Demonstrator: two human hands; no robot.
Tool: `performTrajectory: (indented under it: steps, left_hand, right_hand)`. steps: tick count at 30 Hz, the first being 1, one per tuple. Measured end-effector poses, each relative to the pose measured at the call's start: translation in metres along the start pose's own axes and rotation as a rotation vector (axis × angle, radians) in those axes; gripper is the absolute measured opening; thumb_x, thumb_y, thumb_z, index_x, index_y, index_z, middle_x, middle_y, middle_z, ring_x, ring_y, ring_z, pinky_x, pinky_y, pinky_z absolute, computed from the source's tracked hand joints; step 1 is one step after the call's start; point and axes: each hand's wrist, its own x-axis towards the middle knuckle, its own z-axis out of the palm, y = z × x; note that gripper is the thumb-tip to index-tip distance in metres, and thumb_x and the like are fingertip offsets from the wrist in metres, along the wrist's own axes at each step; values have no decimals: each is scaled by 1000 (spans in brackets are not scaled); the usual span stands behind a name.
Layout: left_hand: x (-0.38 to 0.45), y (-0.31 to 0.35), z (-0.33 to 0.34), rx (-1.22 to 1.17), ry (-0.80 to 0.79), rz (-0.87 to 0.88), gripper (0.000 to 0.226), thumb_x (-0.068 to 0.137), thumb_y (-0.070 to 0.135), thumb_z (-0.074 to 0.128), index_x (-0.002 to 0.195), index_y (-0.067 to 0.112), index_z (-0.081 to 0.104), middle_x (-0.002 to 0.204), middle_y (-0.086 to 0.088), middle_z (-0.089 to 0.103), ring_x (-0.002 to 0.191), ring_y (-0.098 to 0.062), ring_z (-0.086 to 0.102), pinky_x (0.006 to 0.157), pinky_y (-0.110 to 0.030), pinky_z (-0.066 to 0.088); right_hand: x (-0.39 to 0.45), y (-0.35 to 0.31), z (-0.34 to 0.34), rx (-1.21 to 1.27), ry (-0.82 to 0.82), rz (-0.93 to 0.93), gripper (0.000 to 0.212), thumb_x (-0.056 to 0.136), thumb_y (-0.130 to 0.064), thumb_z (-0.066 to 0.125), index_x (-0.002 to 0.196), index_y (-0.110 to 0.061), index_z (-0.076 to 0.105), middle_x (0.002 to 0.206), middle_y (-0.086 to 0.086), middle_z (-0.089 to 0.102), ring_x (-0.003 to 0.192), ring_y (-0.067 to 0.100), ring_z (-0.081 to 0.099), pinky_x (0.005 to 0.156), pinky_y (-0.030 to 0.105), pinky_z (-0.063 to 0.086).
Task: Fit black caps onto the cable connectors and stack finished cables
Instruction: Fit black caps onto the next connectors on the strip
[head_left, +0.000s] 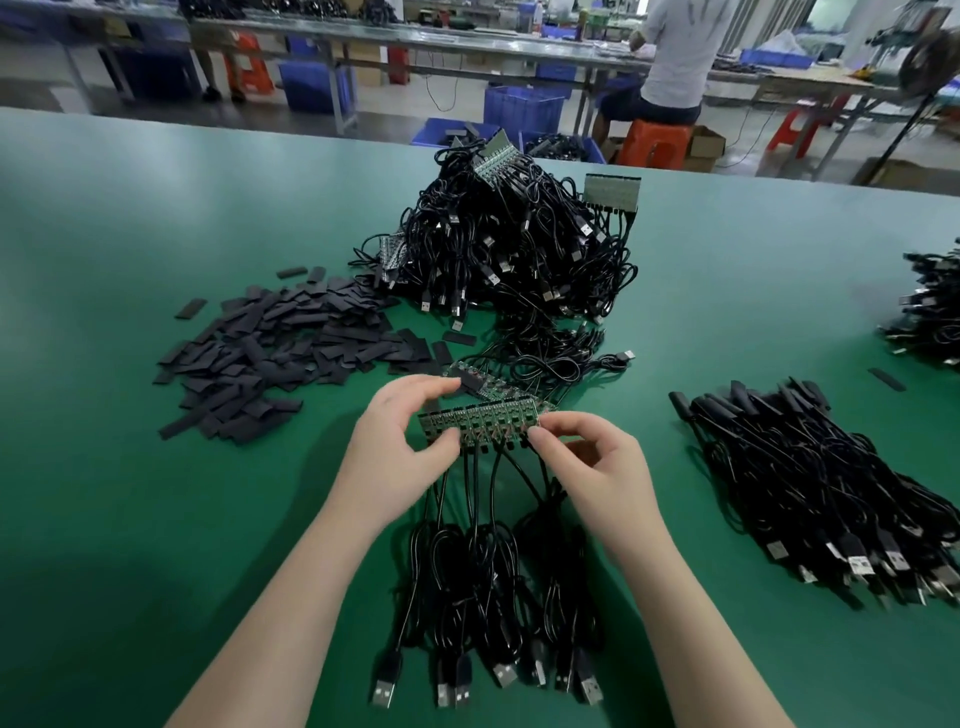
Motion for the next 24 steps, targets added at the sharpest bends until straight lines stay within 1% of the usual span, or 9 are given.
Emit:
performTrajectory:
  steps: [2, 4, 6, 8, 10, 14, 16, 20, 24]
  left_hand:
    - [1, 10, 4, 193, 24, 123, 39, 85, 25, 63, 120, 43, 63, 126, 24, 53, 122, 2, 44, 107, -30, 28]
    - [4, 23, 10, 338, -21, 221, 35, 86, 41, 56, 119, 41, 64, 121, 26, 58, 120, 1, 45, 104, -31, 23]
    - [9, 33, 16, 398, -75, 273, 30, 88, 49, 57, 114, 39, 68, 113, 24, 65, 113, 0, 52, 104, -32, 28]
    - [14, 39, 20, 356, -113, 258, 21, 90, 44, 63, 107, 33, 70, 103, 20, 68, 101, -1, 58, 99, -35, 42]
    - [16, 43, 22, 301, -141, 220, 15, 88, 39, 66, 101, 32, 71, 96, 20, 68, 92, 1, 58, 89, -30, 48]
    - [15, 46, 23, 320, -164, 242, 16, 88, 34, 67, 104, 34, 72, 97, 20, 68, 93, 2, 58, 84, -20, 46]
    - [15, 48, 21, 329, -178, 247, 17, 89, 33, 66, 105, 32, 72, 97, 19, 68, 92, 2, 58, 84, -21, 46]
    - [18, 51, 18, 328, -198, 238, 15, 89, 29, 66, 101, 31, 74, 88, 23, 64, 89, 2, 59, 84, -24, 49]
    - [21, 53, 17, 299, -203, 201, 10, 87, 37, 67, 95, 35, 74, 87, 21, 68, 87, 3, 60, 81, -28, 52]
  right_hand:
    - [-3, 1, -2, 12, -24, -23, 14, 87, -19, 75, 83, -33, 74, 73, -5, 70, 62, 4, 57, 61, 13, 48]
    - [-4, 2, -4, 17, -33, -58, 19, 87, -13, 74, 81, -31, 73, 79, -6, 72, 68, 4, 61, 67, 15, 50]
    - [-4, 2, -6, -7, -31, -83, 21, 87, -10, 74, 84, -30, 71, 80, -12, 72, 70, 1, 63, 69, 14, 48]
    - [-5, 2, -7, -36, -12, -112, 19, 88, -10, 73, 88, -30, 72, 80, -13, 72, 73, 2, 64, 72, 15, 48]
    - [-6, 3, -8, -34, 33, -145, 17, 88, -13, 73, 94, -29, 74, 80, -11, 72, 75, 5, 65, 73, 15, 50]
    - [-5, 1, -7, -140, 124, -201, 14, 86, -17, 75, 85, -31, 74, 81, -18, 72, 79, 3, 67, 75, 15, 50]
    - [-4, -2, -6, -148, 119, -204, 17, 85, -17, 76, 84, -34, 73, 83, -20, 72, 80, 4, 68, 76, 16, 51]
    - [0, -14, -5, -160, 73, -207, 21, 81, -22, 80, 82, -41, 71, 81, -22, 72, 76, 1, 68, 69, 10, 49]
    - [4, -22, -11, -185, 44, -194, 21, 80, -21, 81, 78, -41, 73, 79, -25, 72, 77, -3, 67, 68, 6, 46]
